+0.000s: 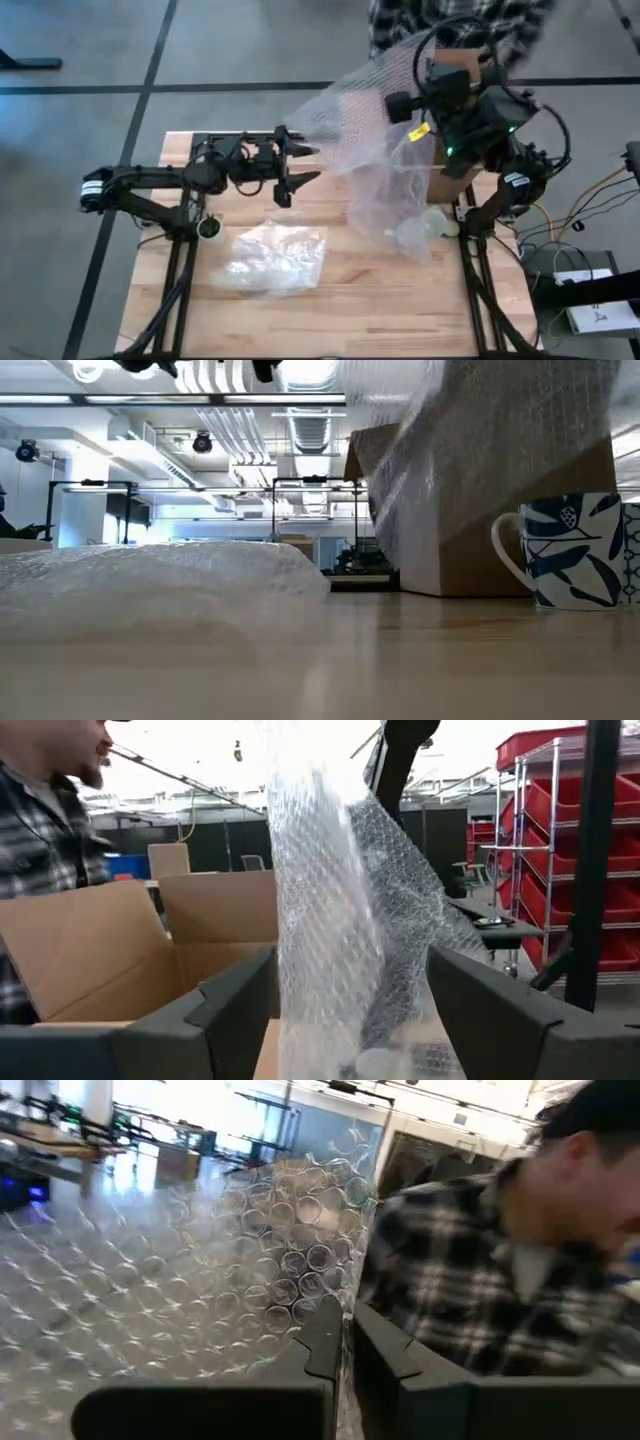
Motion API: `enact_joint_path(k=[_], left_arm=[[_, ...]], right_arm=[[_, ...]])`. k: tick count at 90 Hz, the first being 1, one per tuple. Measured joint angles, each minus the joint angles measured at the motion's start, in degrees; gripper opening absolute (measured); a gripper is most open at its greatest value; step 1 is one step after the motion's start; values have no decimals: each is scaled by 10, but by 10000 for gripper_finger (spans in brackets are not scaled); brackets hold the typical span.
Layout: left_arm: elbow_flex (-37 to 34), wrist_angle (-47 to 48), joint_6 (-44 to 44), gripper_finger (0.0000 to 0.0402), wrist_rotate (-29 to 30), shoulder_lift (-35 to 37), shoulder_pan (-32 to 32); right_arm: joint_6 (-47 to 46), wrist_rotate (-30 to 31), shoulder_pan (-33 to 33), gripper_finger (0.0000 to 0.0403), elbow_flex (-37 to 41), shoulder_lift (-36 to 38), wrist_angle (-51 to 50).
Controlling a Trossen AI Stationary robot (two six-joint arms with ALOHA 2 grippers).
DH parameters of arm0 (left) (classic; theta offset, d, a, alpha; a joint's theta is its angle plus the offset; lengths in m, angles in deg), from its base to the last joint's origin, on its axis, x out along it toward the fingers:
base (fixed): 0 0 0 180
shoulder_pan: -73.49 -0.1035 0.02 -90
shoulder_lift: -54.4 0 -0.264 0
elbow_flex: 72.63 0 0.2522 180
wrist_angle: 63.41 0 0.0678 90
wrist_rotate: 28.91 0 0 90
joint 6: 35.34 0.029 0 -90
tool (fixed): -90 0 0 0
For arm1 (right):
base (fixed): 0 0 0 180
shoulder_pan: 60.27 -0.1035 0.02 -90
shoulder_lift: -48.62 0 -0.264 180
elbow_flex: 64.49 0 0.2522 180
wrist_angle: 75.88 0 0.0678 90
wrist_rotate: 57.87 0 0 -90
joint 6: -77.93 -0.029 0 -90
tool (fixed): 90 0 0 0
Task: Wrap mug
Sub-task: Prepare the right bubble wrap
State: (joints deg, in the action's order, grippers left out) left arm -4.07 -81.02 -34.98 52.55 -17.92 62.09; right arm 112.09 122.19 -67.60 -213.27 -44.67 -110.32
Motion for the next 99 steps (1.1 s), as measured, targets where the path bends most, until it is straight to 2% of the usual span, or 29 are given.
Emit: enact_joint_path(k=[11,20,46,56,71,85,99], left_arm=[[44,41,-3,254,-1,-19,-10],[71,78,-5,256,-26,-28,-18],[110,84,2,243,-97,-41,-38],[112,78,26,237,-97,-39,-37],[112,77,41,239,-41,-28,-43],[113,79,35,250,-40,-23,-67],[113,77,3,256,-40,-12,-101]], right_arm=[[7,0,23,0,0,17,-1],[33,0,35,0,0,31,0],[63,0,67,0,0,49,0],[69,0,73,0,0,49,0],[87,-1,72,0,0,38,-2],[120,-1,57,0,0,24,-2],[115,-2,29,0,1,23,-23]])
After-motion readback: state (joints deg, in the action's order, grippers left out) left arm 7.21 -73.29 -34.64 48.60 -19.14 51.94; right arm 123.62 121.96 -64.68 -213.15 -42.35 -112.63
